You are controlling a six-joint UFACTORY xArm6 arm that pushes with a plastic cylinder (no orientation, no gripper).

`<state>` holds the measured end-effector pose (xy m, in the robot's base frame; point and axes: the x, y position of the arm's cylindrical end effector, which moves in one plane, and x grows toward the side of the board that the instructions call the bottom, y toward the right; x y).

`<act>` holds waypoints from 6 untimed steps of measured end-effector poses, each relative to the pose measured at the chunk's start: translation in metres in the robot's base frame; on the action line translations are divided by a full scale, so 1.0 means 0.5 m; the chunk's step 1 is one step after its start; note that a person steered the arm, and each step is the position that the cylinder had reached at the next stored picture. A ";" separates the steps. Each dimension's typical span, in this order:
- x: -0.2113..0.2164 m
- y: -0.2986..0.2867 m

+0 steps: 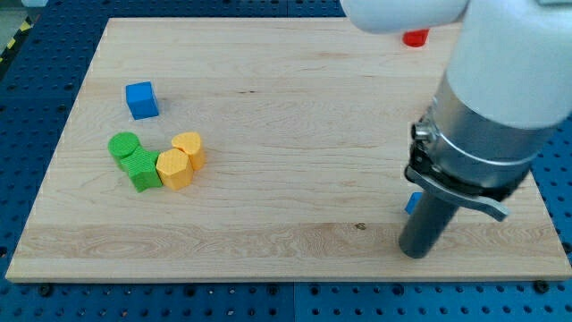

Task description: Point your arm to blue cube

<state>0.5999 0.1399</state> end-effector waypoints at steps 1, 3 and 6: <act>-0.053 -0.002; -0.151 -0.016; -0.248 -0.208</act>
<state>0.4761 0.0358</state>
